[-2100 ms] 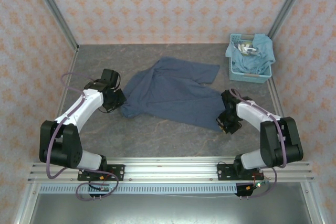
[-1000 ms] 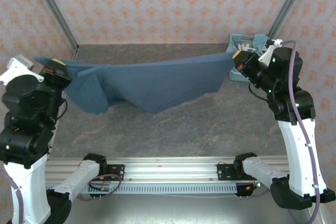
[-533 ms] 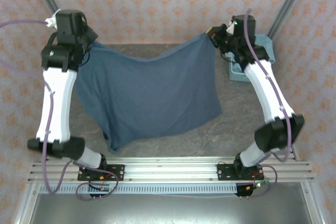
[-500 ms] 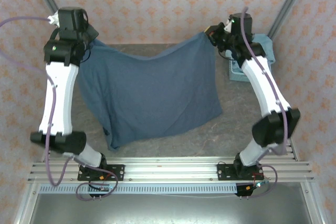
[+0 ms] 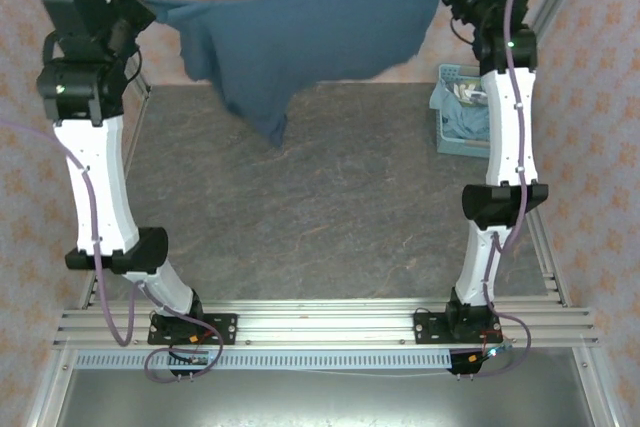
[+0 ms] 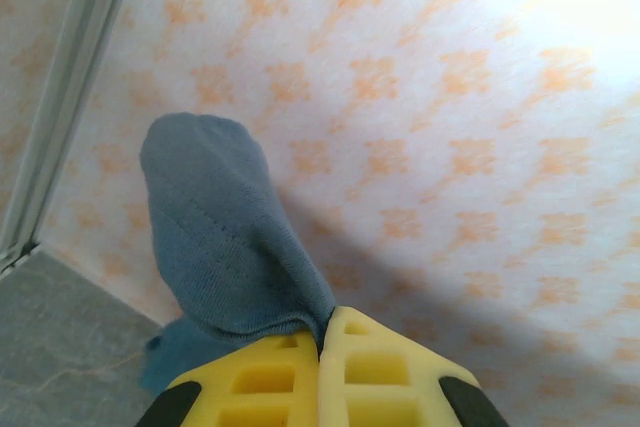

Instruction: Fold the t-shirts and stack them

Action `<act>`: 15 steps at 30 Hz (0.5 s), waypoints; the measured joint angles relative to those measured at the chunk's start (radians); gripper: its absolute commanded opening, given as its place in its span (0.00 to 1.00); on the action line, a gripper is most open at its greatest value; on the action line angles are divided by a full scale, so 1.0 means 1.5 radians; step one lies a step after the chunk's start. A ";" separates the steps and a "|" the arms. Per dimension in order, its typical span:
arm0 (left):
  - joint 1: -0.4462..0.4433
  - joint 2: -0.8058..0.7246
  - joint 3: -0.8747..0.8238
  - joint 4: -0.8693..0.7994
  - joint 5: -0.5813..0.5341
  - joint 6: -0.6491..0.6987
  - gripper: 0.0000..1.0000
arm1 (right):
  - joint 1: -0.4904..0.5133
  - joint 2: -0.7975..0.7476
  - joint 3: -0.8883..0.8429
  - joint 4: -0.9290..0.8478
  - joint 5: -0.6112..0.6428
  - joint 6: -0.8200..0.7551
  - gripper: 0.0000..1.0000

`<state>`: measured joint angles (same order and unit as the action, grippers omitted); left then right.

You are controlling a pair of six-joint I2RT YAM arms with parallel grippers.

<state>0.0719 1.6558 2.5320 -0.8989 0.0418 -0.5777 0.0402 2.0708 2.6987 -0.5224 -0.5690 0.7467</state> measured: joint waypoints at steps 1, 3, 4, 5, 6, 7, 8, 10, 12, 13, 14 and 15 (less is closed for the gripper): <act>-0.002 -0.026 -0.025 0.008 0.004 0.000 0.00 | -0.005 -0.006 0.000 -0.009 0.000 -0.007 0.00; -0.015 -0.105 -0.129 0.027 0.011 -0.001 0.00 | -0.013 -0.019 -0.018 -0.040 0.000 -0.028 0.00; -0.024 -0.144 -0.193 0.041 0.013 -0.003 0.00 | -0.014 -0.029 -0.042 -0.047 0.001 -0.037 0.00; -0.034 -0.187 -0.272 0.051 0.013 -0.007 0.00 | -0.014 -0.045 -0.085 -0.058 0.003 -0.048 0.00; -0.044 -0.229 -0.351 0.056 0.013 -0.014 0.00 | -0.014 -0.068 -0.145 -0.065 0.008 -0.057 0.00; -0.052 -0.261 -0.422 0.061 0.011 -0.021 0.00 | -0.013 -0.094 -0.217 -0.064 0.014 -0.065 0.00; -0.062 -0.293 -0.499 0.062 0.006 -0.031 0.00 | -0.013 -0.126 -0.306 -0.060 0.022 -0.071 0.00; -0.080 -0.347 -0.646 0.060 0.000 -0.050 0.00 | -0.013 -0.192 -0.497 -0.046 0.041 -0.076 0.00; -0.093 -0.376 -0.779 0.047 -0.004 -0.067 0.00 | -0.013 -0.259 -0.685 -0.036 0.061 -0.075 0.00; -0.097 -0.388 -0.833 0.039 -0.006 -0.074 0.00 | -0.013 -0.287 -0.757 -0.029 0.066 -0.073 0.00; -0.101 -0.405 -0.889 0.024 -0.009 -0.084 0.00 | -0.011 -0.322 -0.839 -0.027 0.072 -0.070 0.00; -0.104 -0.426 -0.934 0.012 -0.009 -0.093 0.00 | -0.006 -0.360 -0.915 -0.027 0.079 -0.065 0.00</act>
<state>-0.0845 1.0172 1.1305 -0.8810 0.0277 -0.7166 0.0307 1.5303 1.3270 -0.5625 -0.4511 0.6487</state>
